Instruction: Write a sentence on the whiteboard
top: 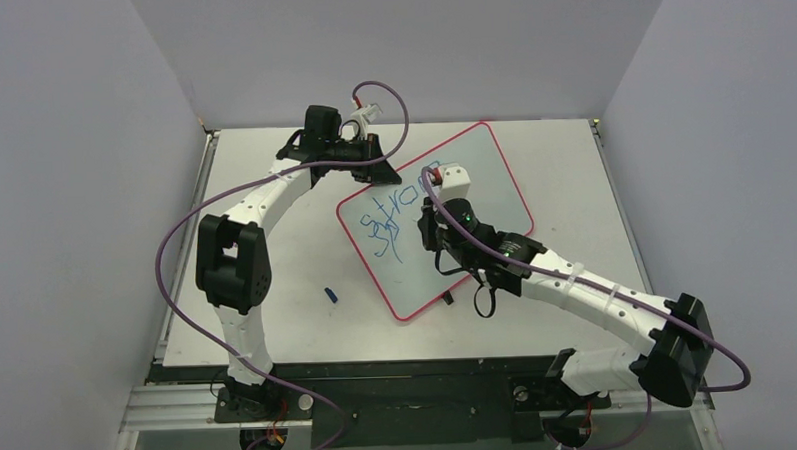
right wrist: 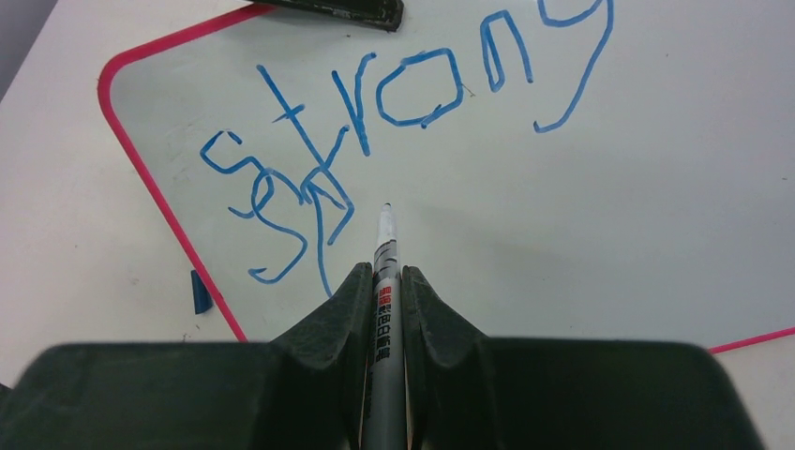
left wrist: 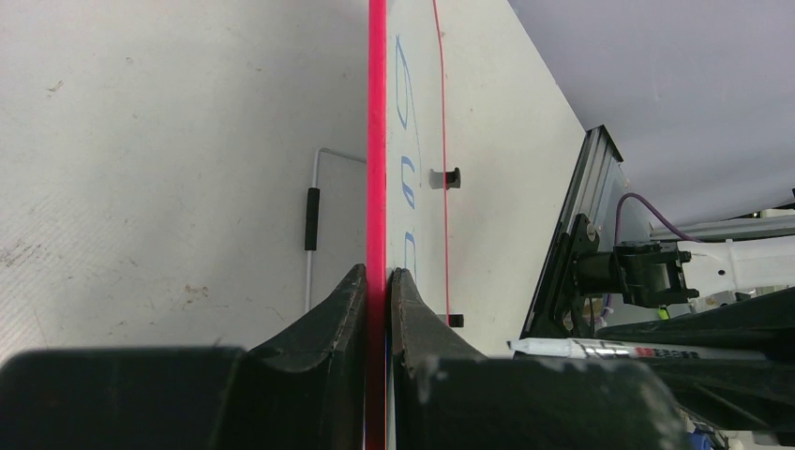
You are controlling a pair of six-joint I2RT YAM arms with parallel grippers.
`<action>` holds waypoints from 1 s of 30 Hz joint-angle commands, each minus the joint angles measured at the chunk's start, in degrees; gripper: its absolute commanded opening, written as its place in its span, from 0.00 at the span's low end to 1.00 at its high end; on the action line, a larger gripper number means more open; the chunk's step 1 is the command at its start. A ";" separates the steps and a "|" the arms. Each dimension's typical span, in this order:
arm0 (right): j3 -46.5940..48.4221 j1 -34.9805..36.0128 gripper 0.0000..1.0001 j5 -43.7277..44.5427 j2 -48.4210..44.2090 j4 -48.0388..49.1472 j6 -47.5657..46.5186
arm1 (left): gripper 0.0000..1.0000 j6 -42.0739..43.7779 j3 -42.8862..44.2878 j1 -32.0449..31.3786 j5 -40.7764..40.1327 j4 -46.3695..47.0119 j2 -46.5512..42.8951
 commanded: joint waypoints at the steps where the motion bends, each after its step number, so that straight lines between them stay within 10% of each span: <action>1: -0.10 -0.27 0.00 -1.07 2.28 3.22 0.48 | 0.00 3.48 -0.31 -1.02 0.57 2.45 -3.12; 30: 1.63 -1.70 0.00 -4.99 9.36 6.52 0.23 | 0.00 3.76 -0.80 -0.93 -0.32 2.13 -4.49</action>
